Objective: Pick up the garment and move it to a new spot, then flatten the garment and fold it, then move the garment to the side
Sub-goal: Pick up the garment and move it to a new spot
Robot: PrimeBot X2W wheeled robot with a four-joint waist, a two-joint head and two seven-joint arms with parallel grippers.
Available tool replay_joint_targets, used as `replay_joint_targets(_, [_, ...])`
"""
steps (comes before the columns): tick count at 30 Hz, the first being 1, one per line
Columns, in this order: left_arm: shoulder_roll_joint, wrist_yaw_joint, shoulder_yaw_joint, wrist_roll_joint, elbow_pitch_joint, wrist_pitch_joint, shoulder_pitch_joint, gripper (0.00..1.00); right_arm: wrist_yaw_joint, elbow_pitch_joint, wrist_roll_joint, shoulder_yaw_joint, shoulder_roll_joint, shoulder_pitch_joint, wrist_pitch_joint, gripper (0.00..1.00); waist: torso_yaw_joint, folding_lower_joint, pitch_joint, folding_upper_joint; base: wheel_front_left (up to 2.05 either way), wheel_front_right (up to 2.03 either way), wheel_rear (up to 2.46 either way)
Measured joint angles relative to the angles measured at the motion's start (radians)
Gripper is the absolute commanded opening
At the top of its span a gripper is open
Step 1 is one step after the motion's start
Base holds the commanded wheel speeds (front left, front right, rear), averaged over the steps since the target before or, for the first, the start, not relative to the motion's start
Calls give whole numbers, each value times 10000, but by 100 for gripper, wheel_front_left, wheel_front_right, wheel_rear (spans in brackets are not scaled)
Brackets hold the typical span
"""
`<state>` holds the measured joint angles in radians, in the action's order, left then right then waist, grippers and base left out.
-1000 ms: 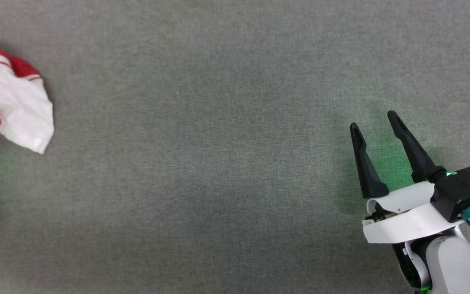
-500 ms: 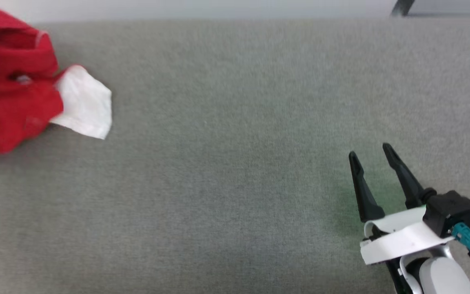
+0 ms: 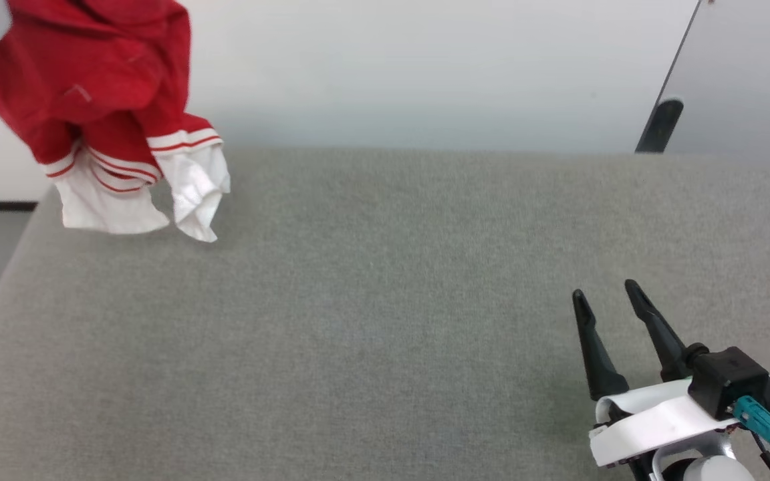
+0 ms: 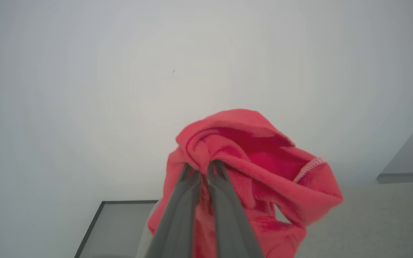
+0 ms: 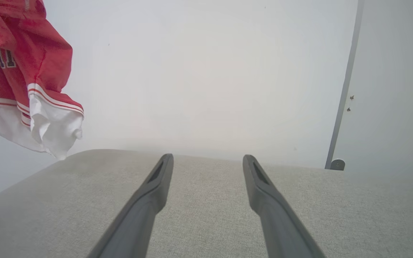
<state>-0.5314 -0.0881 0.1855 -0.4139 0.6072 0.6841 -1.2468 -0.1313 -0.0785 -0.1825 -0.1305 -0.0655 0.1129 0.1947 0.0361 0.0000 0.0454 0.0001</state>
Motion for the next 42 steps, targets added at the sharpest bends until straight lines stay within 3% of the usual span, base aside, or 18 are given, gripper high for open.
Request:
replay_joint_targets(11, [817,-174,332,-700,-989,522,64,0,0,127,410,1066,-142,-257,-15,100,-187,0,-845,0,0,0,0])
replay_joint_targets(28, [2242,445,1047,-1572,-3536,1979,1590,0,0,635,966,3473,-186,-923,-387,100,-2076,0,-899,0,0,0,0])
replay_joint_targets(42, [2240,901,2100,-1726,-4759,3419,4282,0,0,228,796,3488,94,-1011,-186,100,-3390,0,-203,0,0,0,0])
